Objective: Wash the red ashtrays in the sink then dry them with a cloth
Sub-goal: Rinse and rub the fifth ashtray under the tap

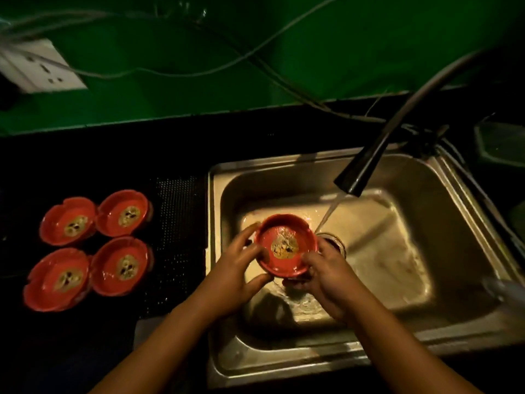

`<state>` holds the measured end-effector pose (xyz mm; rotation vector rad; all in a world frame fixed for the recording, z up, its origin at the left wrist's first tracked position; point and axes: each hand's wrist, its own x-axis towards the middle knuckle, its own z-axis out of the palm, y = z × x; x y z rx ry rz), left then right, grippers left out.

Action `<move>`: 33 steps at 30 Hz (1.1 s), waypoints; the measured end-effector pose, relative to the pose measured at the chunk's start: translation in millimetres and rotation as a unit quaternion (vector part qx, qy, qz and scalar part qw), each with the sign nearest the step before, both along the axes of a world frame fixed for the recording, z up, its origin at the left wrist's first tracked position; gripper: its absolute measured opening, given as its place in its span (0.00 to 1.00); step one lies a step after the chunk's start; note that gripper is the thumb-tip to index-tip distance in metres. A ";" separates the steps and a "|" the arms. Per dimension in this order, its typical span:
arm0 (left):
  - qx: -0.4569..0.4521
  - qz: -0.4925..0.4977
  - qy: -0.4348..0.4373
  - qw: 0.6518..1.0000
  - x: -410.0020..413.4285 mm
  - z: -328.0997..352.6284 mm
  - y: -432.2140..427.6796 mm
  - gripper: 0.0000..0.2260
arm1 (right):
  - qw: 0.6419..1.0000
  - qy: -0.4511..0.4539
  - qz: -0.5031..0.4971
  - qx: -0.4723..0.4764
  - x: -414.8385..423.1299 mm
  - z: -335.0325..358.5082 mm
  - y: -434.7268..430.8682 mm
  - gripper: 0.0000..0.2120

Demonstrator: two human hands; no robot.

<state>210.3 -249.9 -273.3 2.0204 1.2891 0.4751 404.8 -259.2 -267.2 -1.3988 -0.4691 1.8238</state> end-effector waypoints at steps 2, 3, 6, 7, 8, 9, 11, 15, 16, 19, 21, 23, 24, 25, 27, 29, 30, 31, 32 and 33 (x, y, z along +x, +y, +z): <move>-0.071 0.001 -0.017 0.997 5.4 -18.6 -7.8 0.17 | 0.999 -0.004 -0.012 -0.044 10.2 -22.1 -9.3 0.18; -0.110 0.024 -0.036 0.993 9.9 -24.7 -10.3 0.17 | 0.998 -0.002 -0.024 -0.065 17.6 -32.1 -12.0 0.18; -0.234 0.153 -0.113 0.953 25.6 -44.3 -10.7 0.15 | 0.991 0.012 -0.079 -0.107 40.3 -50.1 -8.6 0.18; -0.259 0.188 -0.121 0.940 30.3 -52.7 -9.0 0.13 | 0.990 0.016 -0.091 -0.106 46.0 -53.8 -3.8 0.18; -0.287 0.213 -0.128 0.925 34.2 -60.8 -7.2 0.11 | 0.990 0.018 -0.100 -0.101 49.5 -57.3 2.6 0.18; -0.319 0.227 -0.137 0.910 38.5 -66.4 -4.8 0.09 | 0.990 0.021 -0.106 -0.095 50.4 -58.6 9.7 0.20; -0.387 0.244 -0.160 0.875 48.1 -72.1 1.9 0.06 | 0.990 0.027 -0.107 -0.087 44.1 -59.6 22.7 0.23; -0.451 0.280 -0.215 0.819 63.3 -73.6 20.1 0.12 | 0.992 0.039 -0.072 -0.100 33.6 -67.4 20.5 0.20; -0.461 0.278 -0.220 0.813 64.7 -77.0 23.5 0.13 | 0.991 0.038 -0.064 -0.112 38.1 -71.5 15.6 0.18; -0.483 0.268 -0.218 0.804 69.2 -84.5 27.5 0.13 | 0.988 0.017 -0.066 -0.137 63.3 -86.5 10.1 0.18; -0.493 0.268 -0.223 0.797 74.8 -88.5 28.0 0.14 | 0.989 0.014 -0.080 -0.126 74.6 -91.4 17.3 0.20; -0.502 0.278 -0.244 0.782 80.1 -90.8 29.4 0.16 | 0.994 0.023 -0.066 -0.087 73.2 -89.1 28.2 0.22; -0.508 0.286 -0.261 0.769 81.9 -91.3 30.7 0.17 | 0.996 0.013 -0.045 -0.070 69.3 -86.8 32.6 0.22; -0.517 0.299 -0.282 0.751 83.4 -91.7 32.7 0.18 | 0.998 -0.013 -0.018 -0.054 65.4 -84.3 35.1 0.21; -0.534 0.329 -0.331 0.705 84.4 -94.6 36.9 0.20 | 0.992 -0.119 0.049 -0.018 62.9 -83.2 33.8 0.22; -0.543 0.342 -0.370 0.672 86.9 -93.3 41.8 0.22 | 0.961 -0.246 0.120 0.039 70.9 -85.7 28.5 0.24; -0.547 0.337 -0.383 0.664 88.8 -93.0 43.4 0.23 | 0.940 -0.298 0.151 0.074 76.8 -87.1 26.4 0.25; -0.550 0.329 -0.388 0.662 92.0 -92.0 44.7 0.23 | 0.918 -0.340 0.173 0.112 81.9 -87.2 24.8 0.25; -0.550 0.324 -0.386 0.665 95.8 -90.5 45.4 0.22 | 0.897 -0.371 0.185 0.154 85.6 -86.1 23.8 0.25; -0.551 0.318 -0.382 0.671 100.0 -88.5 45.6 0.21 | 0.878 -0.393 0.187 0.199 87.2 -83.5 24.5 0.25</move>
